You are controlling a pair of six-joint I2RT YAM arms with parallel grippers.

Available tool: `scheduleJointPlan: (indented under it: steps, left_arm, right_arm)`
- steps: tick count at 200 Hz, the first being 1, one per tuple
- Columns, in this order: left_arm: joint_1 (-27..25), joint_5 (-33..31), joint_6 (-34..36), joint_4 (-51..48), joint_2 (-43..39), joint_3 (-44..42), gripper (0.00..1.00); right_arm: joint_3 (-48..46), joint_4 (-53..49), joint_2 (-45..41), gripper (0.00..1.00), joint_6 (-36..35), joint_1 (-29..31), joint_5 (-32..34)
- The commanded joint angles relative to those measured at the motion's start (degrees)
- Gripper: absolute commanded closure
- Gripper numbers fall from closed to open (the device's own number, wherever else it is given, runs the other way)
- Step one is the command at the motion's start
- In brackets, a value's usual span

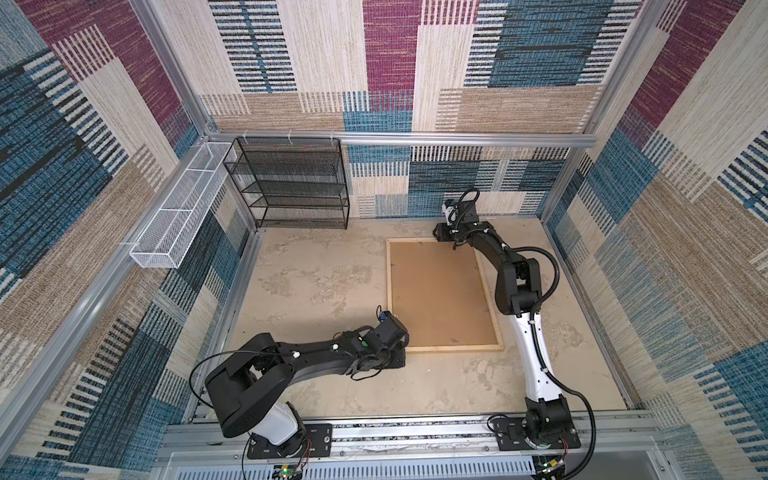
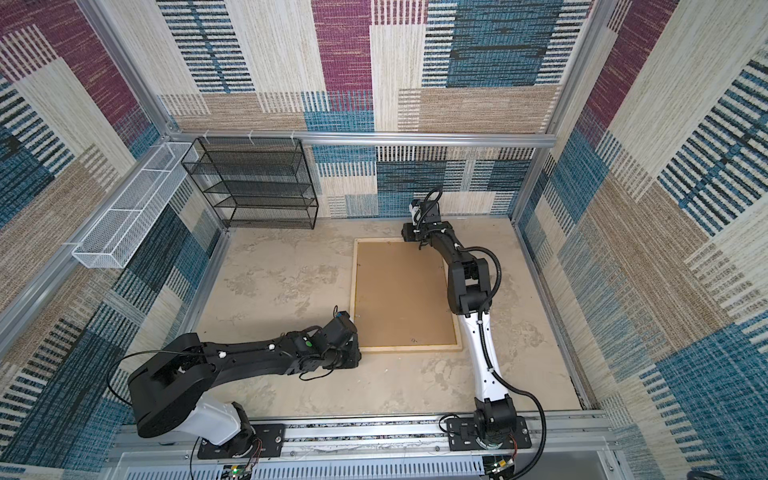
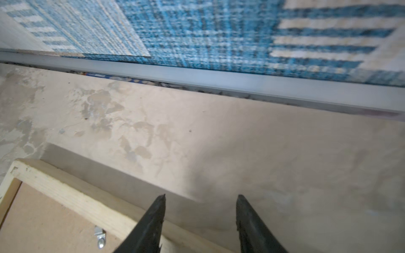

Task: Put the photo into the frame
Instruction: 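Lift the right gripper away toward the far wall while left gripper draws back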

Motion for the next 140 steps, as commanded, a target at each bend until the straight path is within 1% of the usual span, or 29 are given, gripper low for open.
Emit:
scheduleJointPlan:
  steps: [1, 32, 60, 79, 109, 140]
  left_arm:
    - [3.02, -4.07, 2.62, -4.0, 0.48, -0.87, 0.75]
    - [8.74, -3.69, 8.02, -4.38, 0.84, 0.26, 0.75]
    - [13.58, -2.85, 13.58, -4.71, 3.95, 3.01, 0.74]
    - [16.66, -2.08, 16.73, -2.85, 7.18, 5.01, 0.74]
    - [21.45, -0.01, 19.73, 1.15, 12.93, 9.35, 0.74]
    - [25.94, 3.53, 22.26, 3.25, 20.58, 17.0, 0.75]
  right_arm:
    - [-5.21, -4.12, -2.97, 0.48, 1.75, -1.83, 1.25]
    - [-16.83, 0.65, -9.73, 0.49, 3.67, -5.72, -0.49]
    - [-25.64, 3.21, -15.79, 0.5, 4.51, -8.54, -0.24]
    - [-33.32, 5.62, -20.83, 0.5, 5.82, -10.41, 0.09]
    - [-46.02, 9.08, -29.18, 0.5, 7.91, -12.45, 0.41]
    - [-57.67, 11.98, -36.1, 0.5, 9.82, -12.78, -0.26]
